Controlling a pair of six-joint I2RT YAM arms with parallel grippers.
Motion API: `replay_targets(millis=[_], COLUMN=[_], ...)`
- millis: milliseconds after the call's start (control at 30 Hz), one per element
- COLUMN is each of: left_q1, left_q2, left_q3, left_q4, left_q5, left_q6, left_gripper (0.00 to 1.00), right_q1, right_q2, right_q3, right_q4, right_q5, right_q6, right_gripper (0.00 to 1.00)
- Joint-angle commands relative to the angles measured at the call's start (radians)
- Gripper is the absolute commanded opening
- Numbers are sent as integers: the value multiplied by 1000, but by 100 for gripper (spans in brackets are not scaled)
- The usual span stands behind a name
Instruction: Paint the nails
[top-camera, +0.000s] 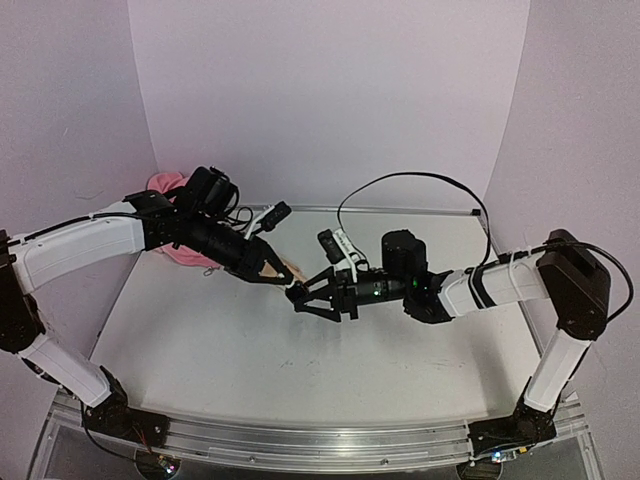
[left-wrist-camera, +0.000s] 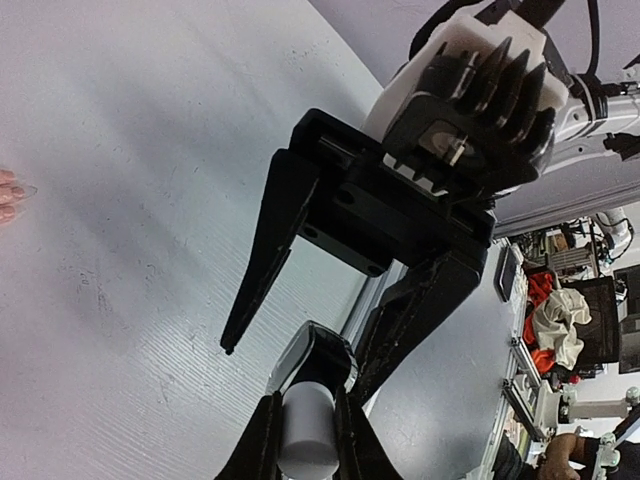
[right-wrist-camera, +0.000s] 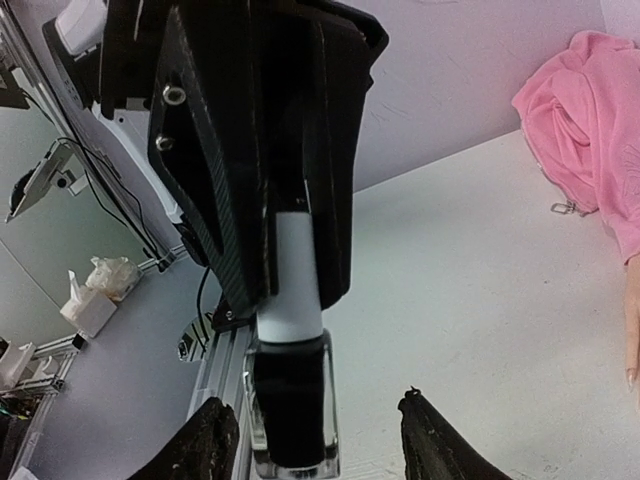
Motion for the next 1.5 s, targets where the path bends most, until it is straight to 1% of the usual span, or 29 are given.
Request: replay_targets(millis=[0,67,267,400,467,567,600,633,667,700,733,767,800,833,867,1000,1067,1100,1167,1233,1300,1367,1467], left_q1=[1,1,1,2,1,1,1,1,1,1,1,1,-1,-3,-5,-5,-5,-6,-5,-5,-4,-3,-2], left_q2=[-39,-37,-30,-23,-19,-7,-1,8,18,34,45,50,49,47,44,5,-26,-50,-93,-148,-211,-275,-343], left_q3=[8,7,8,8,9,22,33,50,63,76,84,85,79,72,65,43,18,4,-31,-82,-145,-209,-280], left_q4=[21,21,21,20,16,-11,-30,-56,-87,-116,-133,-138,-132,-109,-81,37,92,118,168,235,312,399,496], left_q5=[49,51,57,59,51,-7,-55,-149,-234,-323,-375,-411,-436,-444,-446,-425,-383,-366,-341,-325,-316,-313,-275], left_q6=[30,33,40,40,37,18,-2,-28,-77,-132,-180,-235,-292,-335,-361,-398,-383,-371,-344,-310,-282,-260,-235], left_gripper=[0,0,0,0,0,0,0,0,0,0,0,0,0,0,0,0,1,6,25,42,59,74,82], right_q1=[18,24,30,32,32,33,37,50,76,121,182,220,243,255,259,259,259,258,258,247,219,166,87], right_q2=[13,18,32,36,34,27,19,8,-5,-15,-14,-2,14,33,44,40,18,4,-29,-73,-126,-163,-200], right_q3=[60,64,74,78,78,79,79,82,91,98,104,111,118,126,131,130,123,118,102,77,44,26,3], right_q4=[123,135,154,158,155,115,82,36,-30,-84,-104,-103,-86,-64,-41,22,34,36,37,35,34,19,14], right_q5=[-73,-74,-72,-57,-32,72,148,275,474,721,975,1177,1322,1397,1428,1342,1258,1201,1106,1003,894,734,498], right_q6=[26,29,34,28,22,-5,-23,-54,-100,-138,-183,-219,-250,-275,-290,-290,-289,-293,-295,-282,-238,-163,-51], right_gripper=[50,45,24,13,1,0,0,0,0,0,0,0,0,0,0,0,0,0,0,0,0,0,0])
